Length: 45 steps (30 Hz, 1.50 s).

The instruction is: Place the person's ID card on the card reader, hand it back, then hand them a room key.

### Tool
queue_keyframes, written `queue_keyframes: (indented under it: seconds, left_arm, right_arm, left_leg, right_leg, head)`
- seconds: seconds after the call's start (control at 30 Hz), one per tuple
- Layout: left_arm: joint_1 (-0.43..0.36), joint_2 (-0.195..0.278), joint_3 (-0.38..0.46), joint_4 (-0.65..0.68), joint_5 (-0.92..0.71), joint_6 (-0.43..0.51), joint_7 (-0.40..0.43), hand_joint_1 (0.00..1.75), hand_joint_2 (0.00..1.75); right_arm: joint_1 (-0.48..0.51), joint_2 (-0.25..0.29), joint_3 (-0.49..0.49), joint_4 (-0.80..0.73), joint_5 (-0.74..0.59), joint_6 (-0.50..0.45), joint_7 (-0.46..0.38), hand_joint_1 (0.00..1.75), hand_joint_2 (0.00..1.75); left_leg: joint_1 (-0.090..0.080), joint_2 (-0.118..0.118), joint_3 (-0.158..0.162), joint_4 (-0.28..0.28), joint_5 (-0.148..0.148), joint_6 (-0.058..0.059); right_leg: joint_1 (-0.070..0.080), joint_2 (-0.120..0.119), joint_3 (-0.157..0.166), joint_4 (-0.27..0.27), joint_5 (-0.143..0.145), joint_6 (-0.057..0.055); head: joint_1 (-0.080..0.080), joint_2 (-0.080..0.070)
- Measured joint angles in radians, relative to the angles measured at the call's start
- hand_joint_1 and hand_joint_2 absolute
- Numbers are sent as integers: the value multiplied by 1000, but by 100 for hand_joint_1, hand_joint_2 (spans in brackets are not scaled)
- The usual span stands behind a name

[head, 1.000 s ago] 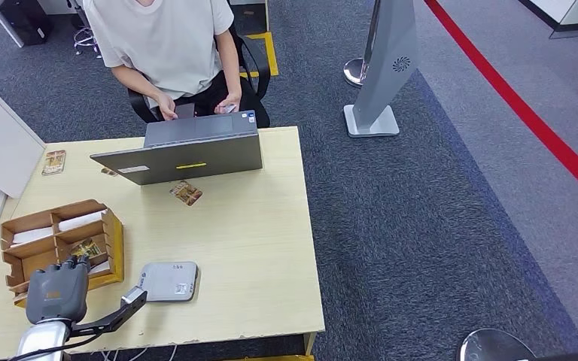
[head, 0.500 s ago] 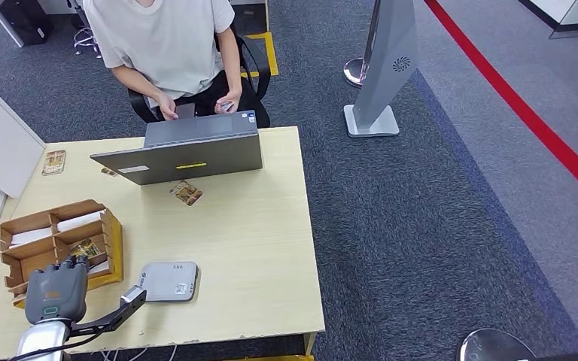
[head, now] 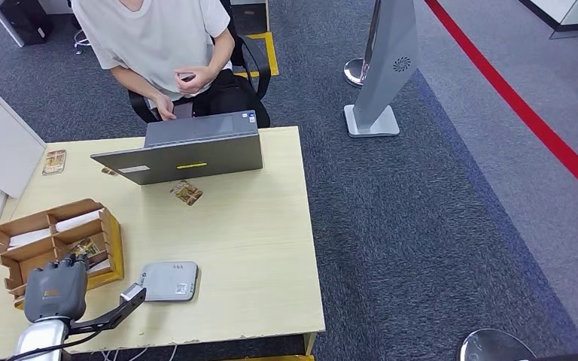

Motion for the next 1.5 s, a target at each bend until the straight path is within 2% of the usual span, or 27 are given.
queue_keyframes:
  seconds: [0.3,0.53,1.5]
  left_arm:
    - [-102,-19,41,-86,0,-133,-48,175,175]
    - [-156,-28,69,-105,0,-175,-63,175,175]
    - [-167,-31,94,-105,0,-182,-65,175,175]
  right_arm:
    - [-1,0,17,0,0,2,-4,0,175]
    - [-4,0,26,0,0,2,-4,0,175]
    - [-5,0,39,0,-6,4,-4,0,175]
  left_leg:
    - [0,0,0,0,0,0]
    - [0,0,0,0,0,0]
    - [0,0,0,0,0,0]
  right_leg:
    - [0,0,0,0,0,0]
    - [0,0,0,0,0,0]
    - [0,0,0,0,0,0]
  head:
    - [0,0]
    - [0,0]
    - [0,0]
